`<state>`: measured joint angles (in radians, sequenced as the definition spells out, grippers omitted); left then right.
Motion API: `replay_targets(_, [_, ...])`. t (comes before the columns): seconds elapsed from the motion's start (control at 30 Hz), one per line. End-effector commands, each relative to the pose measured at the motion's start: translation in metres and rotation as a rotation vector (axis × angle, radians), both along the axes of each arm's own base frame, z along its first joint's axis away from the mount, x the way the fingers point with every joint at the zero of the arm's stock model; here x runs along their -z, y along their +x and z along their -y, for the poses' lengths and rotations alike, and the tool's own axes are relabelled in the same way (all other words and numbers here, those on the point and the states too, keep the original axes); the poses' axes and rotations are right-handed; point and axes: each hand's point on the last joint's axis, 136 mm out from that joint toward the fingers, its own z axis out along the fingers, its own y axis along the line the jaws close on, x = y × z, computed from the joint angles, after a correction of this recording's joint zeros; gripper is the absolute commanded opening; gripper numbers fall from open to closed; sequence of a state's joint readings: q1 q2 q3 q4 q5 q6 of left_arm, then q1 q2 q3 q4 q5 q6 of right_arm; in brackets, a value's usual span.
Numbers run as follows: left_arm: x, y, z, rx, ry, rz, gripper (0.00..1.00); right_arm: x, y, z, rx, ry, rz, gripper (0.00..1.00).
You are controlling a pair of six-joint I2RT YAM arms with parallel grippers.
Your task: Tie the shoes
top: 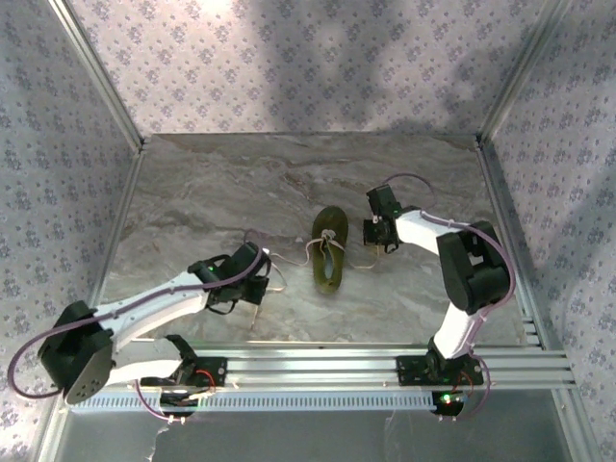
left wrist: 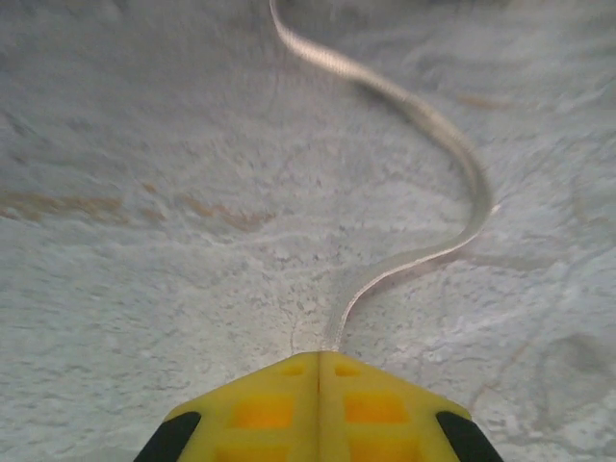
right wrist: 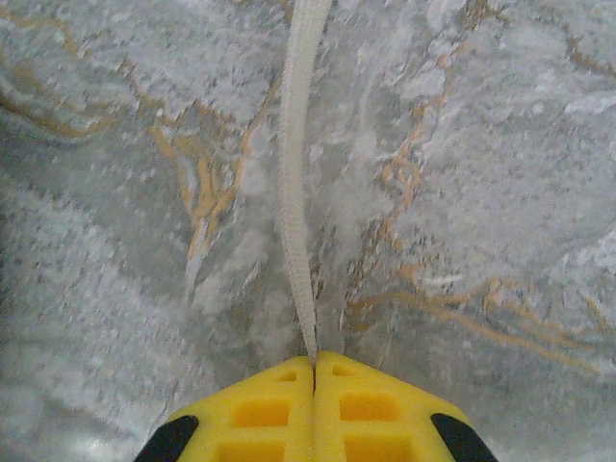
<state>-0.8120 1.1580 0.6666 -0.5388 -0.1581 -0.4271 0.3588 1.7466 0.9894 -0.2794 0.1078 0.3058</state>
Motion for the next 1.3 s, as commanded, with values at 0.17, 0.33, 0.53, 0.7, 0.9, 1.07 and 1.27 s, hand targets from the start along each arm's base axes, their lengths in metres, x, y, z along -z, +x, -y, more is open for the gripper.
replay_targets(0.17, [-0.078,0.037,0.021,0.036,-0.081,0.121,0.05,-0.047,-0.001,-0.008,-0.059,0.073,0.157,0.0])
replay_targets(0.33, [-0.033,0.027,0.019,0.047,-0.008,-0.006,0.39,-0.06,-0.006,-0.014,-0.092,0.1,0.19,0.0])
replay_targets(0.53, [0.014,0.006,0.019,0.051,0.005,-0.132,0.52,-0.079,-0.011,-0.022,-0.138,0.124,0.252,0.0])
replay_targets(0.7, [0.04,-0.008,0.015,0.054,0.023,-0.207,0.54,-0.105,-0.012,-0.028,-0.171,0.141,0.324,0.0])
replay_targets(0.9, [0.061,-0.015,0.016,0.055,0.037,-0.255,0.44,-0.126,-0.014,-0.033,-0.195,0.162,0.372,0.0])
replay_targets(1.07, [0.053,-0.01,0.015,0.056,0.062,-0.238,0.06,-0.133,-0.019,-0.038,-0.242,0.169,0.39,0.0])
replay_targets(1.27, [-0.017,0.017,0.026,0.086,0.022,-0.087,0.0,-0.137,-0.027,-0.042,-0.289,0.184,0.406,0.0])
